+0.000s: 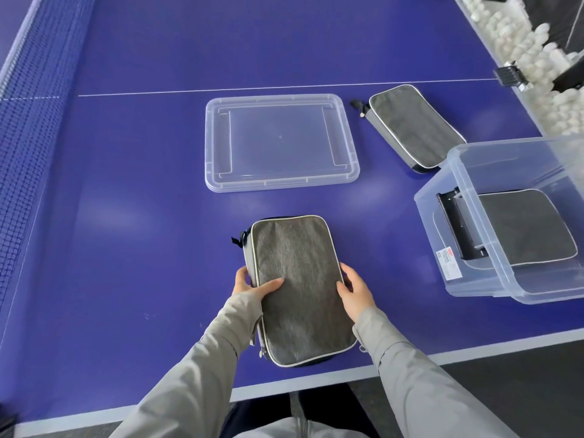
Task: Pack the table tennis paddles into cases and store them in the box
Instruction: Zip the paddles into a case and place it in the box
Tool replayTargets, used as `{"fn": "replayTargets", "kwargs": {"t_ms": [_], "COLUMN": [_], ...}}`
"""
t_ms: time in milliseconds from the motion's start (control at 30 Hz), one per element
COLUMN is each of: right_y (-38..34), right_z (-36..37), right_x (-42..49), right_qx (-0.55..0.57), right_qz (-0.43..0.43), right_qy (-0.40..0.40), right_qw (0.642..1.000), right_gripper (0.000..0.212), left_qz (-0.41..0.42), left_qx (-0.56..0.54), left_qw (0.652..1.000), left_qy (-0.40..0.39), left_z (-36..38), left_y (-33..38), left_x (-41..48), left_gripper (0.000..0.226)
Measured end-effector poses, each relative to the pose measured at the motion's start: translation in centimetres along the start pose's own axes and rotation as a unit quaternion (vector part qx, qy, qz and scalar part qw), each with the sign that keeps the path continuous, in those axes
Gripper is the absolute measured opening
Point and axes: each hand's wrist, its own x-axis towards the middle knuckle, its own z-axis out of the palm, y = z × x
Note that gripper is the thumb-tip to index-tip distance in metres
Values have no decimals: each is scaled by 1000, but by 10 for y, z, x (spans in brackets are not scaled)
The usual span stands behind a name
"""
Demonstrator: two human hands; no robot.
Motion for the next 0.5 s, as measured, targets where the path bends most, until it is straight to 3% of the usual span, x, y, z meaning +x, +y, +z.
{"fn": "replayTargets", "kwargs": {"t_ms": [200, 300, 400, 500], "right_y": [6, 9, 12, 16], "right_z": [-8, -12, -13, -2], "right_x": [-9, -27, -59, -94], "right_qx": [55, 26, -85, -141], "right_qz": [-24, -93, -238, -367], "right_qy": [23, 100, 243, 274], "right_qw": [998, 990, 937, 878], "right_gripper": [46, 48, 38, 29], "left_qz": [41, 48, 51, 41], "left_qx": [-43, -63, -114, -185], "left_qw": [998, 996, 989, 972], "left_qy": [3, 30, 82, 141], "left_z": [7, 12, 16, 22], "left_y": [0, -1, 0, 5], "left_x": [-6, -5, -4, -6], "left_gripper": [99, 92, 87, 80]}}
